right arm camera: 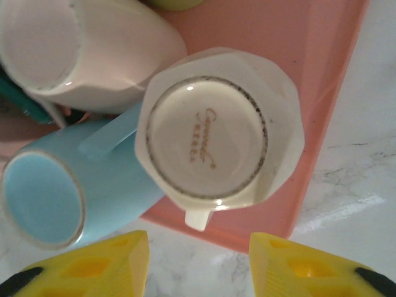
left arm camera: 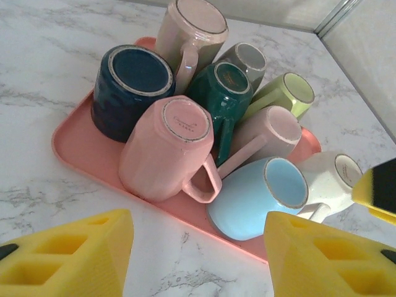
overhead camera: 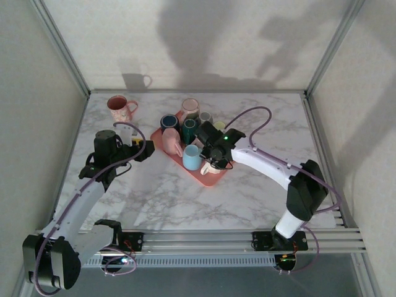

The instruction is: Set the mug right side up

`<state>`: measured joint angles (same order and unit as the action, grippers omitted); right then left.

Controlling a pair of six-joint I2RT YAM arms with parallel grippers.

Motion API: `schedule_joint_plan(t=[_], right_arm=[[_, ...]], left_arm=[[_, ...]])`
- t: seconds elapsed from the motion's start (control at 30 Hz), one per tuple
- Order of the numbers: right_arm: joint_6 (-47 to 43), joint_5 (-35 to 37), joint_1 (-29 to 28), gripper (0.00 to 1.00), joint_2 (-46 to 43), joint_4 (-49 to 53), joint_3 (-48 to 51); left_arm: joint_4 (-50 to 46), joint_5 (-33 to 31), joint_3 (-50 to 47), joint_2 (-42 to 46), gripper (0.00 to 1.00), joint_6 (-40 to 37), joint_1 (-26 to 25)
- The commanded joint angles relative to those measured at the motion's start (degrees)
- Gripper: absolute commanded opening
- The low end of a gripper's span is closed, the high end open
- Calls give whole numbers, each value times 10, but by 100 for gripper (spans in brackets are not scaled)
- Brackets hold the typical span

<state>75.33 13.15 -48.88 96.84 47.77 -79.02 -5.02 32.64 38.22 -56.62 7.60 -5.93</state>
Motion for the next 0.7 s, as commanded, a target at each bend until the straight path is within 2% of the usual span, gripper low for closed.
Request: schedule_joint_plan(t=[0.0, 0.3, 0.53, 0.67], right_arm=[[56, 41, -14, 47, 29, 4, -11], [89, 75, -35, 42, 73, -9, -13], [105, 85, -39, 41, 106, -7, -16], [97, 95, -42, 37, 117, -5, -19]], left_arm=[[-4, 31, -4, 0, 58, -19, -4], [-8, 123, -10, -21, 58, -16, -18], [-16, 123, -4, -35, 57, -15, -19], [-21, 113, -2, -35, 57, -18, -19]])
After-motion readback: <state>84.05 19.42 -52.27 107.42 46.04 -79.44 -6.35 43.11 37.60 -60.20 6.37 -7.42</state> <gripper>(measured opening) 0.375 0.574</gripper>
